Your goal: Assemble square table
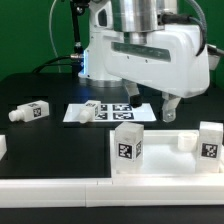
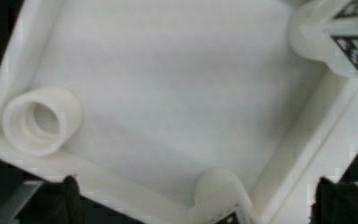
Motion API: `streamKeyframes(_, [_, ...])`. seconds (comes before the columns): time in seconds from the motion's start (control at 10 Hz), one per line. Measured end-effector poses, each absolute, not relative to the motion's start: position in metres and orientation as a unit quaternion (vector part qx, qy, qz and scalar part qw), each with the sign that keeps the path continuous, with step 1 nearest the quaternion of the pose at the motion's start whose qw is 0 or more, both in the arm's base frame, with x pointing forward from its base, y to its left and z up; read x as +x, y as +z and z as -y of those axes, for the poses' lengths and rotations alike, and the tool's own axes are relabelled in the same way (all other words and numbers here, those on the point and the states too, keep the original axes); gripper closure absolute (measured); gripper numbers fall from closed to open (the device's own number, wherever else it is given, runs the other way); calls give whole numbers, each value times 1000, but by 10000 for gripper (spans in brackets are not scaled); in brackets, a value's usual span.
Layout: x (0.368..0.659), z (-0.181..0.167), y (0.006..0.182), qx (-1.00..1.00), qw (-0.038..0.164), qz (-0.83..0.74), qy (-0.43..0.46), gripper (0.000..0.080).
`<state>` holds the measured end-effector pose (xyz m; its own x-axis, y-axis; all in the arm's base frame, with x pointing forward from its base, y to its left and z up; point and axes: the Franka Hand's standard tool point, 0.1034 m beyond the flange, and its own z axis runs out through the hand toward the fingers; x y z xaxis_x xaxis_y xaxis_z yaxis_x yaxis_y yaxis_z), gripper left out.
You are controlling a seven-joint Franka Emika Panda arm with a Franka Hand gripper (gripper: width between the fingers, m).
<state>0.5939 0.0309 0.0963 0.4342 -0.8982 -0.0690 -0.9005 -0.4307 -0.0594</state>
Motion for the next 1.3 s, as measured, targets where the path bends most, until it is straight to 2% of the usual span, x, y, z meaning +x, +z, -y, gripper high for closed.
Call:
streamKeyframes(0.4, [586,-35,92,-734,49,-676,27,151])
streamKeyframes(0.6, [552,-49,78,-664,30,-746,35,151])
streamKeyframes(1.0, [554,-50,75,-668,36,-743,28,151])
streamKeyframes(1.3, [508,-47,36,-638,48,-768,-2,151])
